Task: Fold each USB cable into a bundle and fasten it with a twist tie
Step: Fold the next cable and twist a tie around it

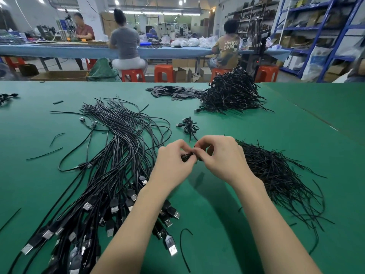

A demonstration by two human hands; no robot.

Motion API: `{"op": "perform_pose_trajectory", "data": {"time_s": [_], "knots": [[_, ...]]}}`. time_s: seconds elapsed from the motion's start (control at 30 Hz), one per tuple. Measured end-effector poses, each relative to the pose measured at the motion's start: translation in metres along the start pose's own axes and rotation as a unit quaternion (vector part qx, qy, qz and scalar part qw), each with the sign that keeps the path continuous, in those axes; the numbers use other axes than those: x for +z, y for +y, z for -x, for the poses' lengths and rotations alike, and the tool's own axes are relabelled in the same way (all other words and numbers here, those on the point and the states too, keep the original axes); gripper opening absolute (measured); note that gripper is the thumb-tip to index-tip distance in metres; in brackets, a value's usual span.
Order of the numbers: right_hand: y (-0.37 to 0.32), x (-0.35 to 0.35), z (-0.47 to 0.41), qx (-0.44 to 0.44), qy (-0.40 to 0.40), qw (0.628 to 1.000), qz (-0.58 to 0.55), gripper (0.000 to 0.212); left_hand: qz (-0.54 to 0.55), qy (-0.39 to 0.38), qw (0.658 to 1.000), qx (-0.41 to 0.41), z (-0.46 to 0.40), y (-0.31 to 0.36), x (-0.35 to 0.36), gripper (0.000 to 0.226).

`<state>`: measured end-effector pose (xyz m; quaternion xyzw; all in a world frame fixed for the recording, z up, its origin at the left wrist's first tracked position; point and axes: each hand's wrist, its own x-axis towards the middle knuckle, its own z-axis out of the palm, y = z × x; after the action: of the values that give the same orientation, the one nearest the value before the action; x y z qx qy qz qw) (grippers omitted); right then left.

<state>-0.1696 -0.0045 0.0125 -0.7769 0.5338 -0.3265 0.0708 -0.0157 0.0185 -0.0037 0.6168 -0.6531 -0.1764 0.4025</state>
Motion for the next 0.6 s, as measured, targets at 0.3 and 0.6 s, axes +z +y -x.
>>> {"op": "perform_pose_trajectory", "data": {"time_s": [0.3,0.6], "knots": [[-0.004,0.000,-0.002,-0.028,0.051,0.985,-0.164,0.011,0.551,-0.090,0.805,-0.203,-0.006,0.003,-0.013,0.013],[0.004,-0.005,0.007,0.191,-0.147,0.721,-0.650,0.013,0.390,0.001,0.912,0.123,-0.002,0.012,-0.014,0.028]]}}
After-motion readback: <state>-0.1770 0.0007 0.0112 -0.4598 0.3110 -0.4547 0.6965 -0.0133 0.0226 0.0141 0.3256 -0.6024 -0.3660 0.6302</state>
